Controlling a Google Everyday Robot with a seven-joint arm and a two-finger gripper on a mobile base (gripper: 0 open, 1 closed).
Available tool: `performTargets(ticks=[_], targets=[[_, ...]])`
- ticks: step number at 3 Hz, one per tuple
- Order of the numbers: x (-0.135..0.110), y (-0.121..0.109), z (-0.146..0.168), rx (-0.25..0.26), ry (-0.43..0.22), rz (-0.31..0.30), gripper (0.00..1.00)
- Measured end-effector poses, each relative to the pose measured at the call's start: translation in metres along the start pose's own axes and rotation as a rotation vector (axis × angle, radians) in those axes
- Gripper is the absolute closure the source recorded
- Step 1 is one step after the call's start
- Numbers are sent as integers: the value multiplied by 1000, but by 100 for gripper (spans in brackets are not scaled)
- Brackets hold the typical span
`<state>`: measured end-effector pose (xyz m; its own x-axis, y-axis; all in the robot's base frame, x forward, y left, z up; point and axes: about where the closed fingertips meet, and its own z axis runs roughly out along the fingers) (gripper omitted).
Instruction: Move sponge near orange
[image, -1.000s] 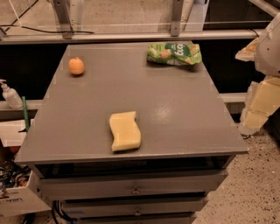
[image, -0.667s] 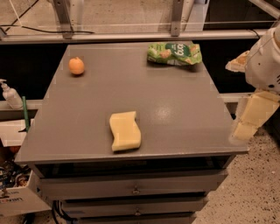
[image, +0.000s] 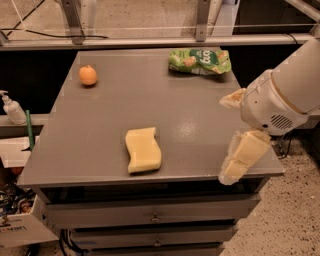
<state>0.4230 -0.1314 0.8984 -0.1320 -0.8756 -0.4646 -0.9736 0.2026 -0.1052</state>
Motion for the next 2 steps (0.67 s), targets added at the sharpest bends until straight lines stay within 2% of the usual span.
performTargets(ticks=[2], targets=[[-70,8,68,-97,-243,8,0]])
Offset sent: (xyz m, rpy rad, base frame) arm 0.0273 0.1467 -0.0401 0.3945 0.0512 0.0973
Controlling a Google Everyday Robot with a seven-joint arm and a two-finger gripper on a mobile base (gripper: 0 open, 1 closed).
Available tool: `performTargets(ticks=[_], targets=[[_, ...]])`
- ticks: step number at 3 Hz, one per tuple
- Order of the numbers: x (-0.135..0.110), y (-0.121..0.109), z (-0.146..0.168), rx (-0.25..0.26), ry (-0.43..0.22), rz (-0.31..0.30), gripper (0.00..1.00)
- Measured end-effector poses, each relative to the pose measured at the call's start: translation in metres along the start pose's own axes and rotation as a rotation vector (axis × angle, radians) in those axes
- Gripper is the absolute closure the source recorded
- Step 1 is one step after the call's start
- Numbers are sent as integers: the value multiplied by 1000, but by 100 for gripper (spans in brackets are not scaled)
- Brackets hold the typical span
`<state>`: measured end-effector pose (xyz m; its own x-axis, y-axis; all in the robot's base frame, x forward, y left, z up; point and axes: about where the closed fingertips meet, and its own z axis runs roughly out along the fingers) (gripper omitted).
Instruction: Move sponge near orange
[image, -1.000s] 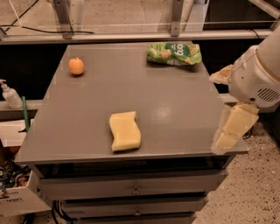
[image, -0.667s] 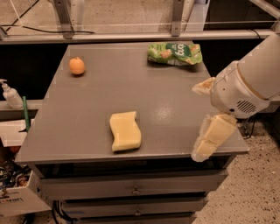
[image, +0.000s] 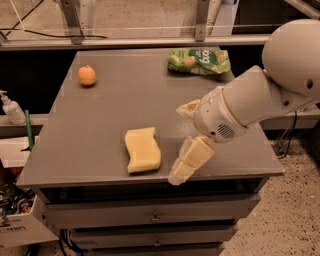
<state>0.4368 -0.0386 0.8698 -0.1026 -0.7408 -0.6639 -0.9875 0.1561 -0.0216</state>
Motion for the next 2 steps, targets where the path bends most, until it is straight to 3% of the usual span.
performTargets(ticks=[1,2], targets=[[-26,0,29,-20,-81,-28,0],[-26,0,29,-20,-81,-28,0]])
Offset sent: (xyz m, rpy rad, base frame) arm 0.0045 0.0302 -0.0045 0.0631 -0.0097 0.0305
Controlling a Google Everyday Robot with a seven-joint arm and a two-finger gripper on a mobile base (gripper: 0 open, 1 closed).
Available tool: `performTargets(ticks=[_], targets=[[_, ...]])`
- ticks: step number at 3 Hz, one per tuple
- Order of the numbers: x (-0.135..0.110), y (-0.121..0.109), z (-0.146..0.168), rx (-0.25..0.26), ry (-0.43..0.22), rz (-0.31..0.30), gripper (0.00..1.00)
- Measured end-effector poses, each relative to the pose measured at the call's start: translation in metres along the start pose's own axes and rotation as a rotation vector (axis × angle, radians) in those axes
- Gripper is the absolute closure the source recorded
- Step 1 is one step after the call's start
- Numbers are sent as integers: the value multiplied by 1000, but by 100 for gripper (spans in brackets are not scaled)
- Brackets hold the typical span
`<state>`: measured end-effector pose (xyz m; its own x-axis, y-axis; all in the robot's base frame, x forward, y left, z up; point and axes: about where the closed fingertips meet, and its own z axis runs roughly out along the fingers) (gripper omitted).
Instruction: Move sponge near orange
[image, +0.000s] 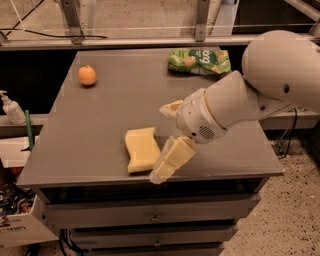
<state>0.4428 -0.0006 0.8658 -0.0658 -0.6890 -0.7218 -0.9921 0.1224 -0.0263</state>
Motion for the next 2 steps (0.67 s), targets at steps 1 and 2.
performTargets(ticks=[1,2], targets=[[0,-3,13,6,1,-26,0],[1,-10,31,10,-15,-60,0]])
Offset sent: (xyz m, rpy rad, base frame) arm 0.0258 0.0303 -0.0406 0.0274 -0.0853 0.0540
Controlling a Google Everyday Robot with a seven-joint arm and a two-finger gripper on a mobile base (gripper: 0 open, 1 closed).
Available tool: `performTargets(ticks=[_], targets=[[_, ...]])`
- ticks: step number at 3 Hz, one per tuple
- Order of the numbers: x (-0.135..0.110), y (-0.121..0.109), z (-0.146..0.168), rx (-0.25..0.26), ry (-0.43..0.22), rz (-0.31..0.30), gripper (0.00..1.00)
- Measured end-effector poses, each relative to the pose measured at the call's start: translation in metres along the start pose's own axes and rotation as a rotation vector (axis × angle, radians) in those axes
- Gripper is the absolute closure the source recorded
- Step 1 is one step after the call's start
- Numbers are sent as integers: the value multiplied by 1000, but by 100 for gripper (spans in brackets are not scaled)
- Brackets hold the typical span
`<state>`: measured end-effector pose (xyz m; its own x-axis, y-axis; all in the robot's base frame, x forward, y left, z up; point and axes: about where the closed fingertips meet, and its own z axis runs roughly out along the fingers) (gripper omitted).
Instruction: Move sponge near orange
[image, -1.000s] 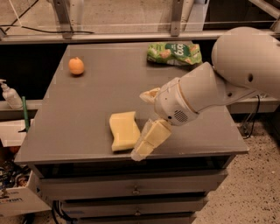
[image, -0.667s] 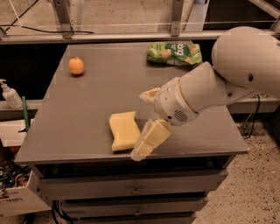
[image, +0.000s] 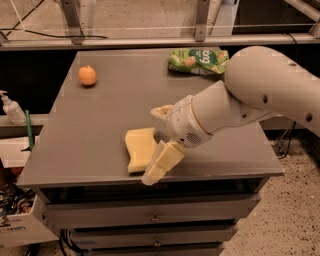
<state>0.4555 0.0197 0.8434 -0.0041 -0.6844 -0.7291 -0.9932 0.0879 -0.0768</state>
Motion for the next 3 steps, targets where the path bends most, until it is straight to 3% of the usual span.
performTargets(ticks=[1,3], targets=[[3,-4,12,3,-13,-18,13],[6,-9,17,15,-26,-40,55]])
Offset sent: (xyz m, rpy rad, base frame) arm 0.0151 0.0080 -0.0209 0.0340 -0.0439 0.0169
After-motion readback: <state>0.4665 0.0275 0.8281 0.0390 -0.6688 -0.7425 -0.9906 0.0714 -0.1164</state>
